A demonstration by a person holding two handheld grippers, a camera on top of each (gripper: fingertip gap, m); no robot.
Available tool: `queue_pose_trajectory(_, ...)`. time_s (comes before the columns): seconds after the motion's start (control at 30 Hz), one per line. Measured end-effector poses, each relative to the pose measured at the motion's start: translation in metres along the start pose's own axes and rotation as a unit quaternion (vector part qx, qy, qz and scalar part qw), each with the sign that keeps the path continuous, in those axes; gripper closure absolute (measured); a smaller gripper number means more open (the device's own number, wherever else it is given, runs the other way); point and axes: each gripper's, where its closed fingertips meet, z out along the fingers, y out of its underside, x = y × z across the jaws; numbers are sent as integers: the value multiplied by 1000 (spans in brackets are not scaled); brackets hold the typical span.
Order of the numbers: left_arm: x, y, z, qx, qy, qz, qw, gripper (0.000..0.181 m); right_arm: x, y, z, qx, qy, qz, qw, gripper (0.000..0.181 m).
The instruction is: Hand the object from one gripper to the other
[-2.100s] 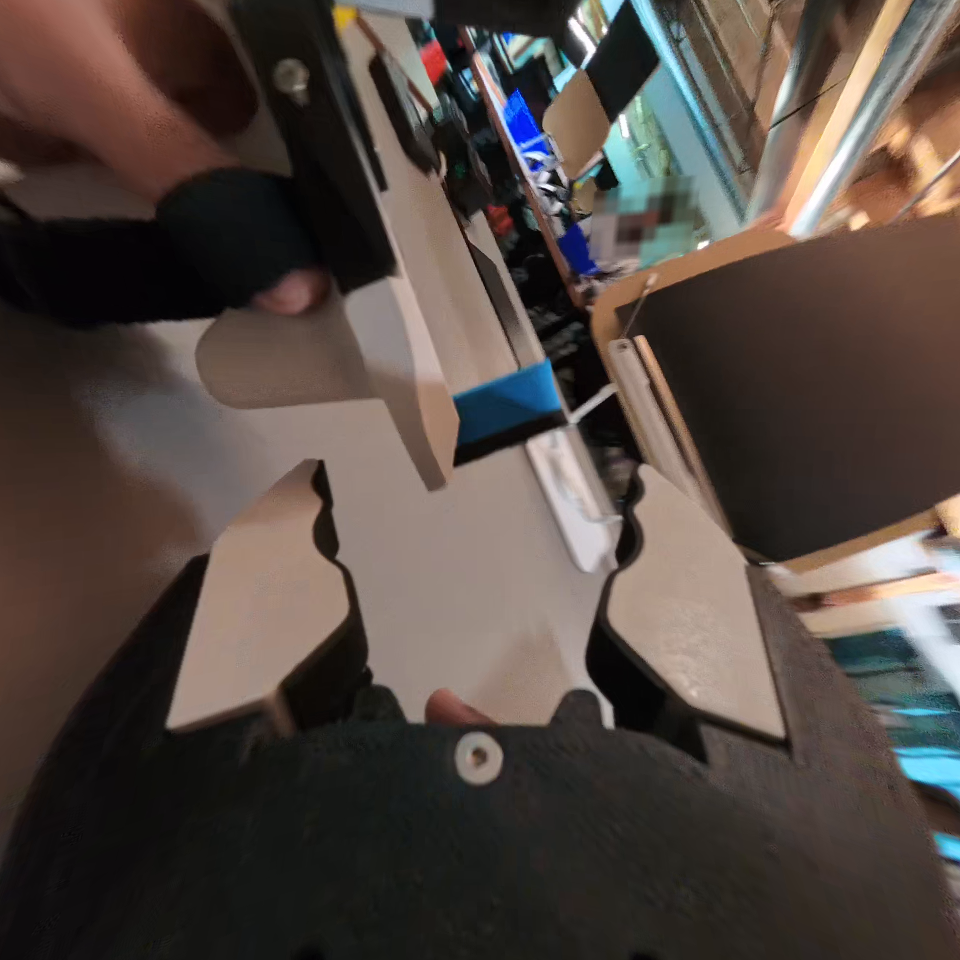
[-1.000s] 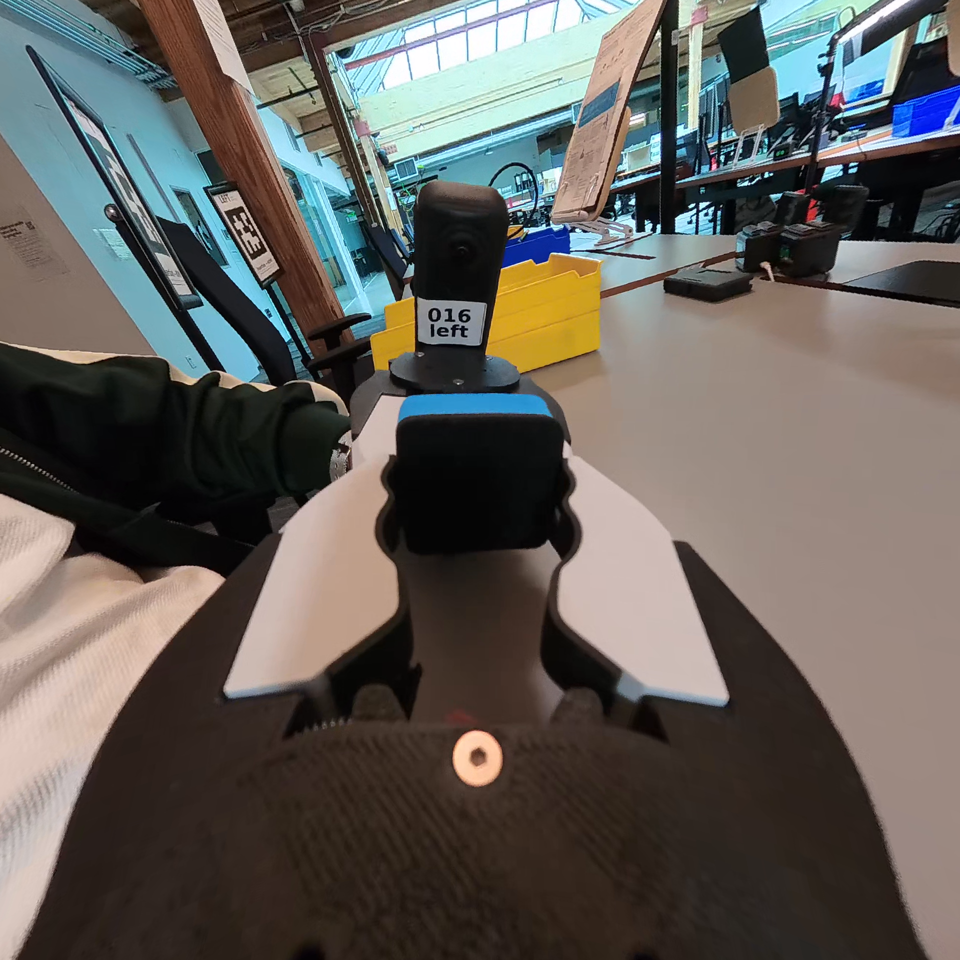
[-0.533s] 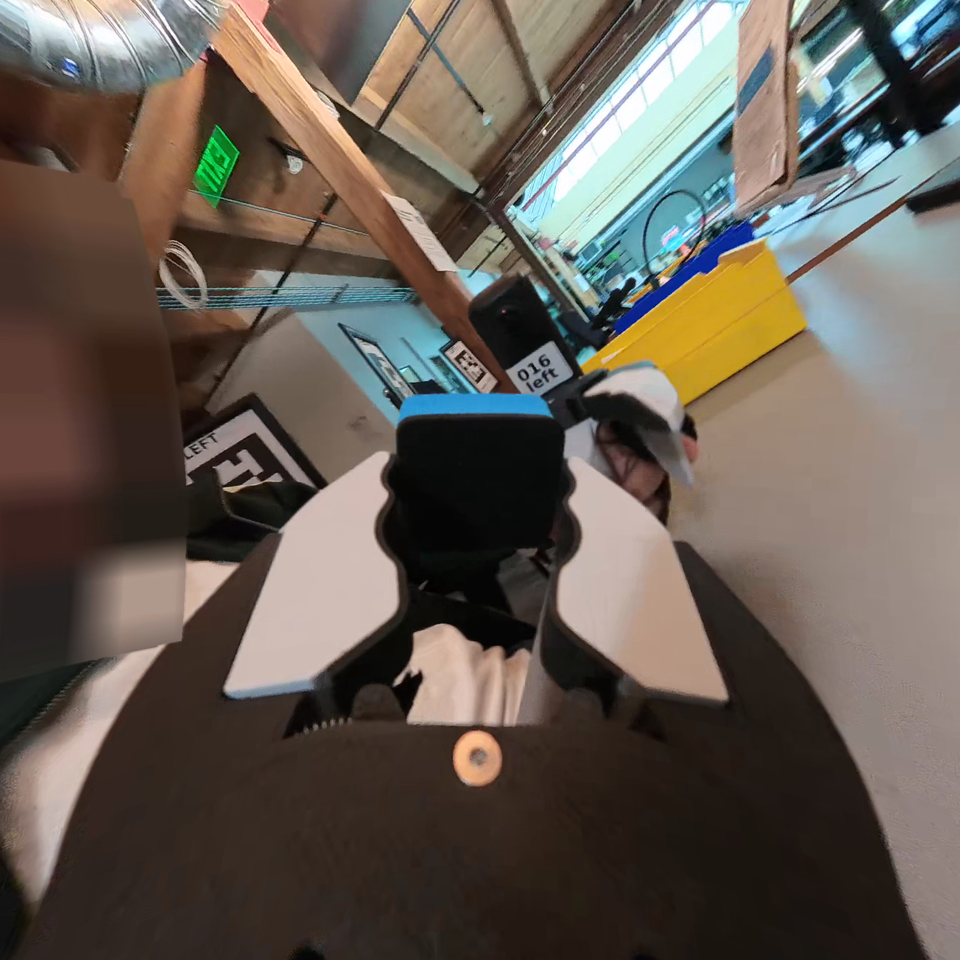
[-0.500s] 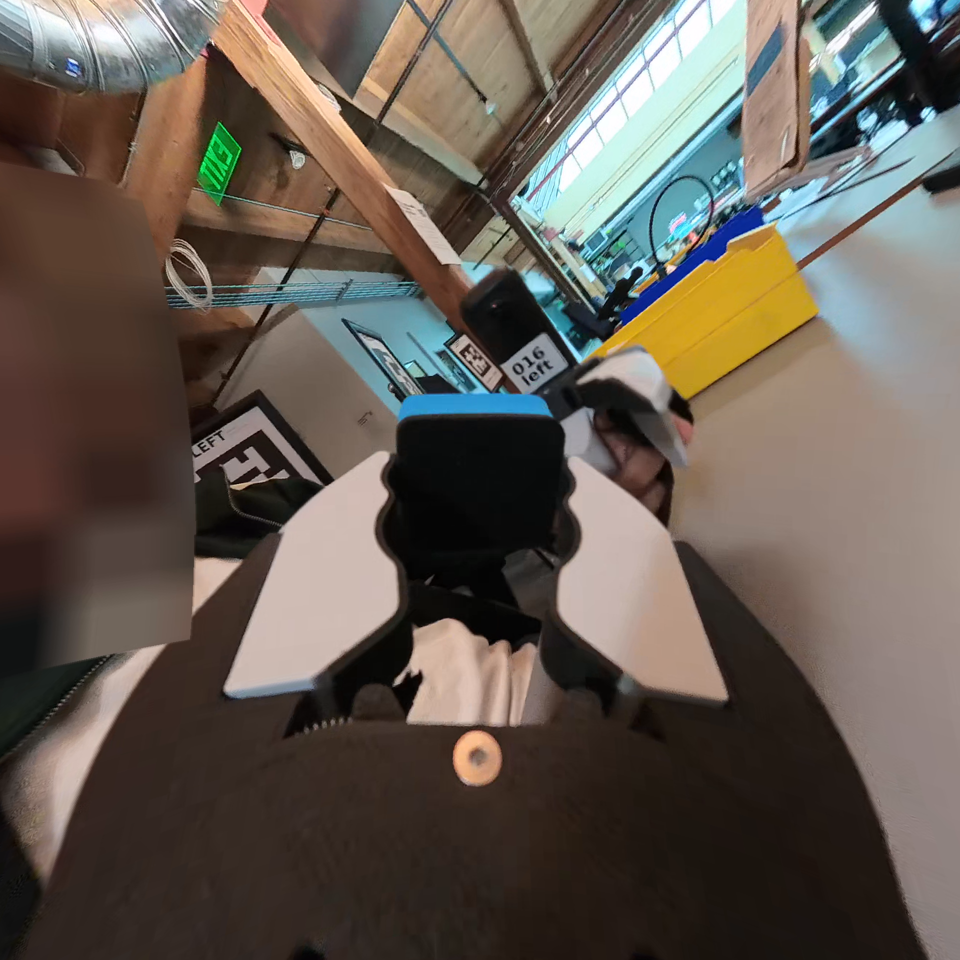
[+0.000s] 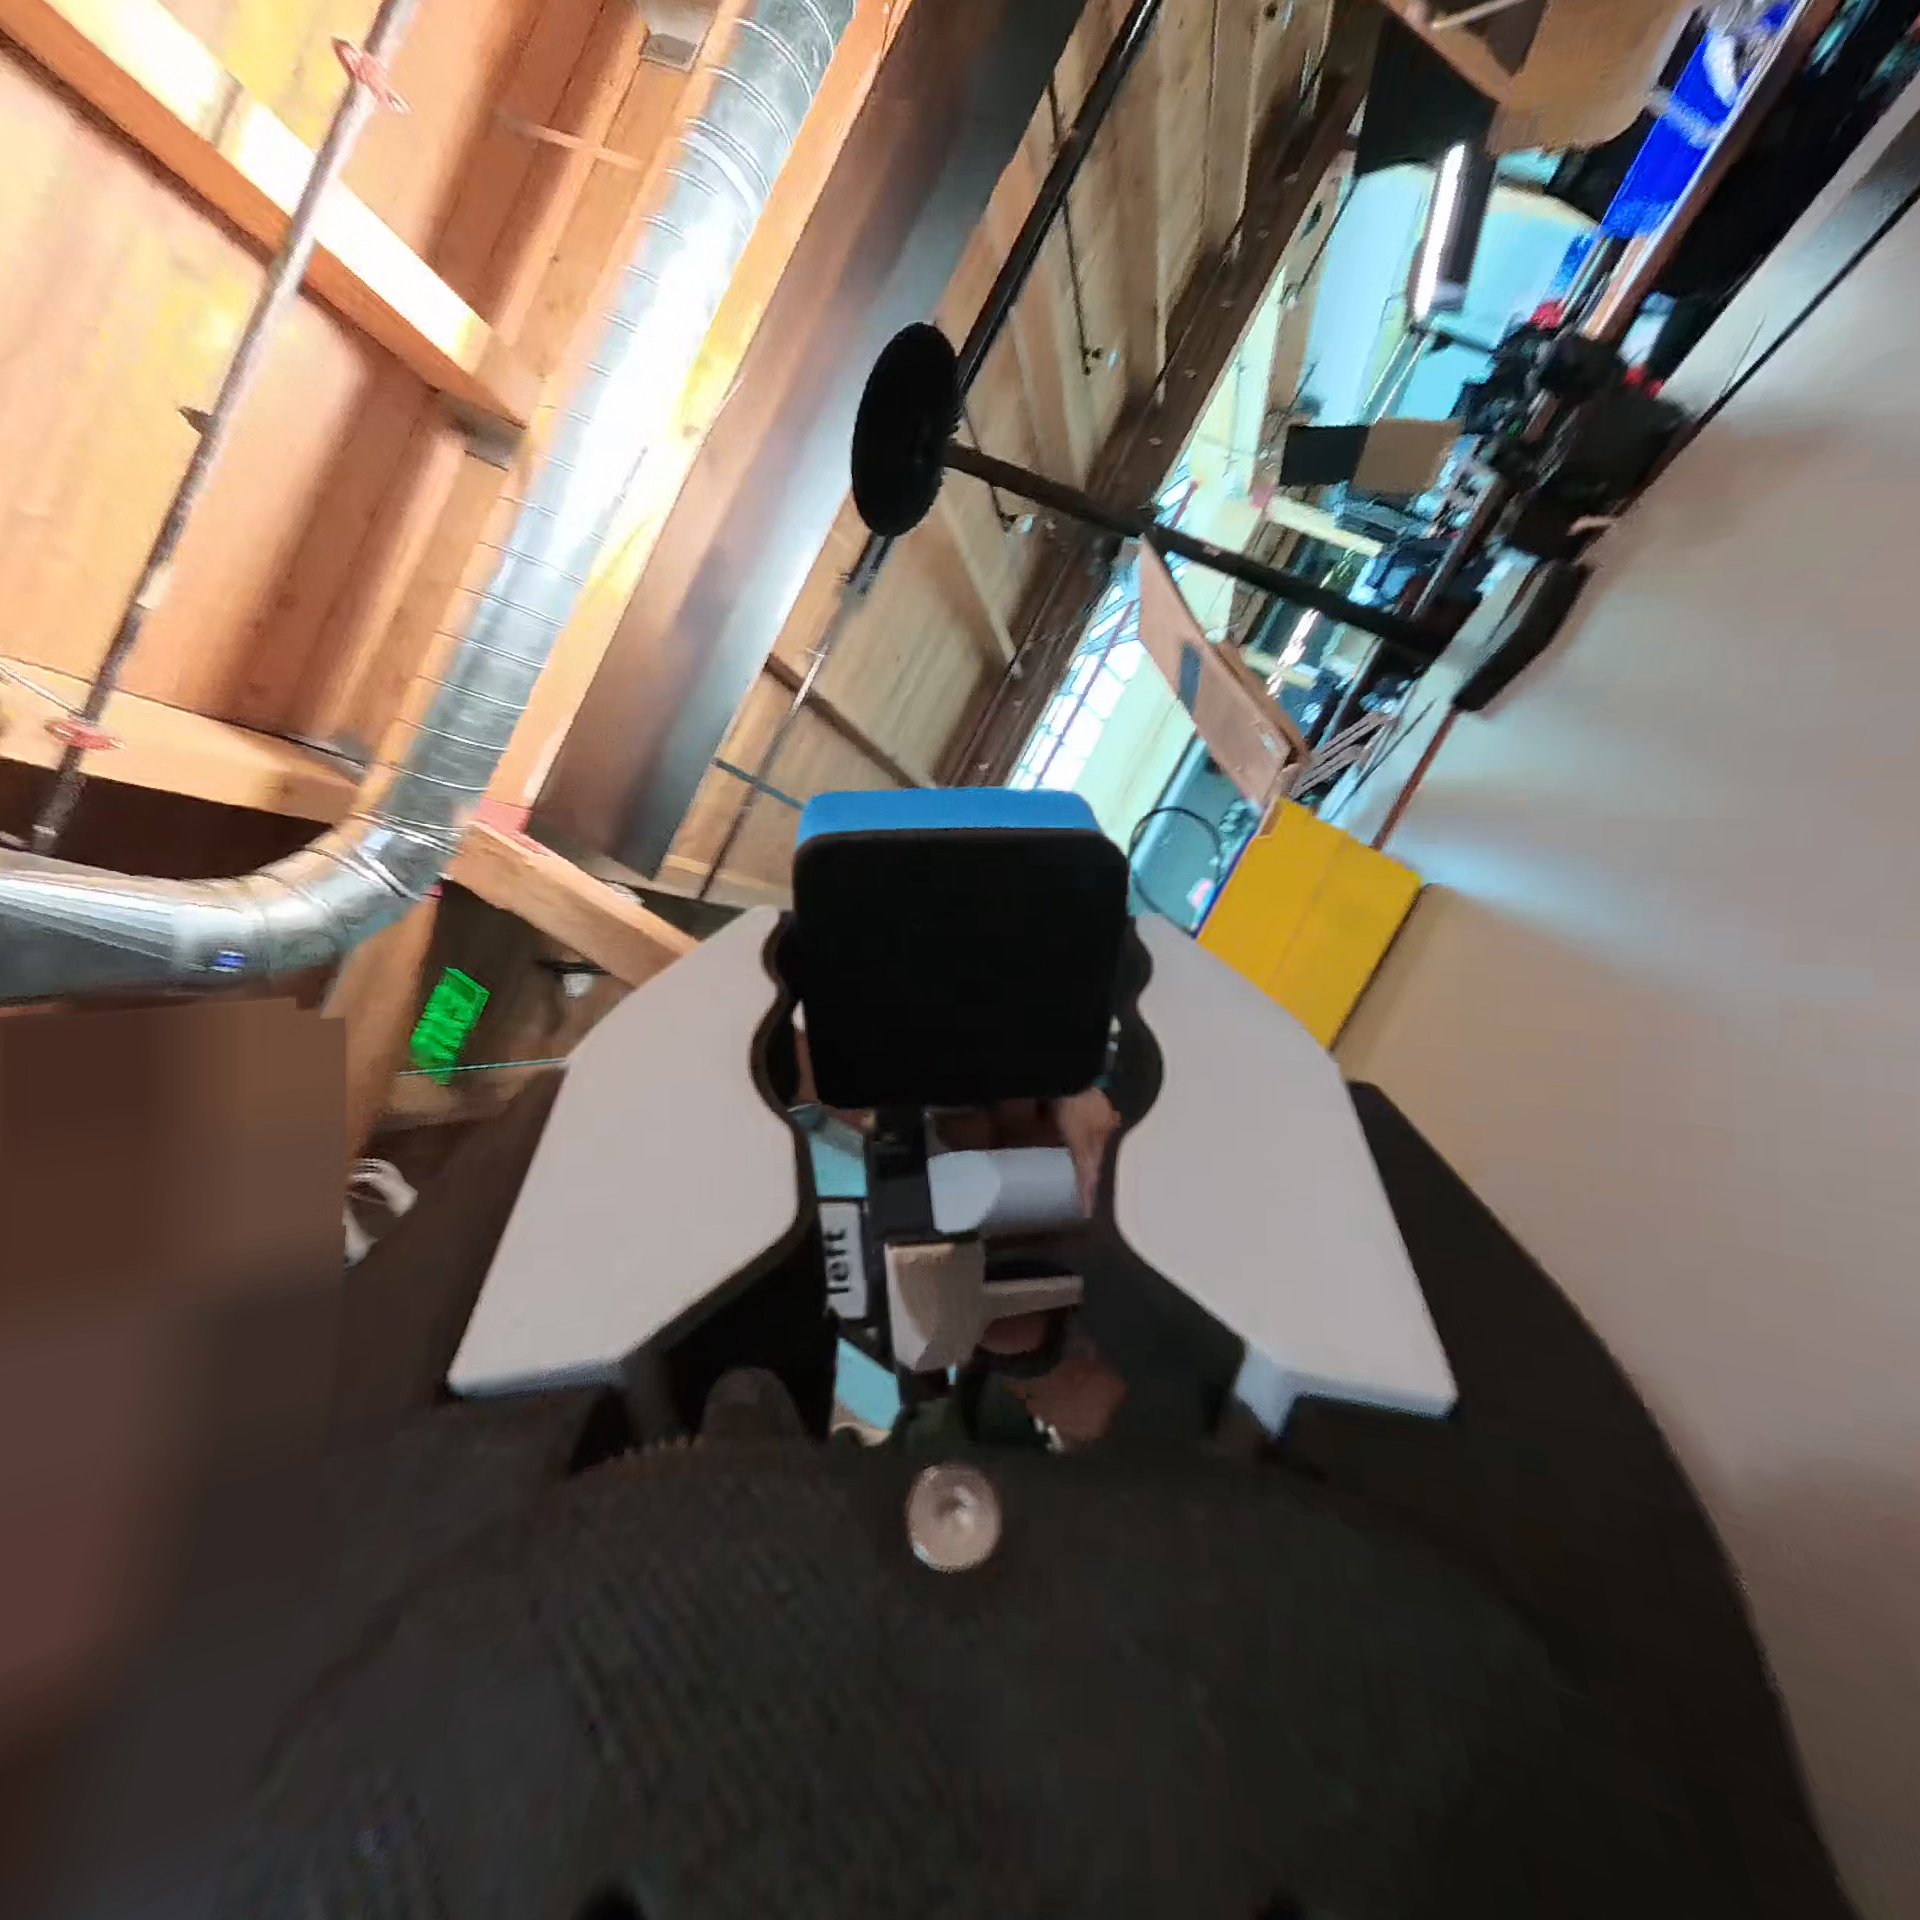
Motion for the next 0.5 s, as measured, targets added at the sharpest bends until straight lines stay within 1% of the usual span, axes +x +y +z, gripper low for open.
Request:
queue_pose_trajectory(0.03, 0, 0, 0, -2, -5, 9, 1000, 114, -3, 4, 3, 7, 4, -15, 1000, 122)
queue_pose_trajectory(0.13, 0, -4, -1, -3, -7, 17, 1000, 124, -8, 20, 8, 21, 8, -31, 999, 122)
queue_pose_trajectory(0.2, -1, -6, -3, 2, -10, 15, 1000, 132, -7, 31, 10, 24, 14, -29, 999, 122)
queue_pose_trajectory(0.27, -2, -8, -5, 6, -8, 10, 1000, 140, -9, 36, 11, 26, 3, -12, 1000, 122)
queue_pose_trajectory(0.3, -3, -9, -6, 8, -8, 5, 1000, 152, -10, 38, 12, 21, -3, -5, 1000, 122)
queue_pose_trajectory(0.33, -5, -10, -8, 11, -12, 0, 1000, 160, -11, 38, 12, 16, -8, -5, 1000, 122)
queue_pose_trajectory(0.5, -8, -10, -9, 17, 1, -34, 999, 160, -12, 38, 12, -5, -19, -10, 1000, 123)
